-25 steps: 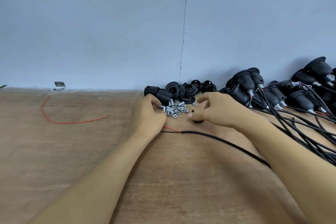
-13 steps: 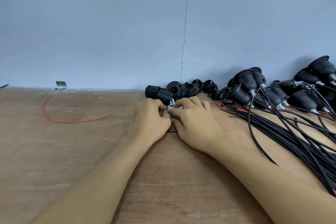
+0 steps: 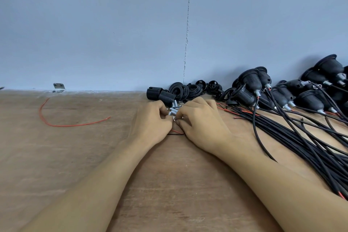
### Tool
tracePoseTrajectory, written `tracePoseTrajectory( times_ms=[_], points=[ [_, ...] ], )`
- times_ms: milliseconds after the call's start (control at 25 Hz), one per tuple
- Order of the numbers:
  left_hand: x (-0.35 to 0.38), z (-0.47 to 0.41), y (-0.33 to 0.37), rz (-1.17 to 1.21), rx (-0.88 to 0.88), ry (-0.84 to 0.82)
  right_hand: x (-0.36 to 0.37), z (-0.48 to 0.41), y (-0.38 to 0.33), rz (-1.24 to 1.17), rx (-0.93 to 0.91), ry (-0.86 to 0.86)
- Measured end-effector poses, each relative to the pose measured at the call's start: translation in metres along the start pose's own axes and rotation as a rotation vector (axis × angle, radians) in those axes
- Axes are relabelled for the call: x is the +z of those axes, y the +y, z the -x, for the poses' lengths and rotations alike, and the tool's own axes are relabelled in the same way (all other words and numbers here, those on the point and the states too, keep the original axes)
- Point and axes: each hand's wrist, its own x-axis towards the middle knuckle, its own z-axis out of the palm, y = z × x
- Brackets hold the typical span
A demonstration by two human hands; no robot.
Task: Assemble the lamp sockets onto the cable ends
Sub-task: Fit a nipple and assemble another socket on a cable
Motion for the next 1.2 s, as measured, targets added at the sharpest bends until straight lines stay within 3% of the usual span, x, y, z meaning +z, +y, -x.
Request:
tracePoseTrajectory(
  times_ms=[520,960,1200],
  points=[
    [-0.001,-0.002,-0.008,0.111,0.043,-0.027,0.000,0.004,0.004,0.040,-0.001,-0.022],
    [-0.005,-0.007,-0.012,-0.056,-0.067,-0.033,0.000,0.009,0.006,-0.021,0.044,0.001],
    [-0.004,-0.004,-0.010,-0.055,0.089,-0.070,0.001,0.008,0.008,-0.027,0.088,0.003]
  ],
)
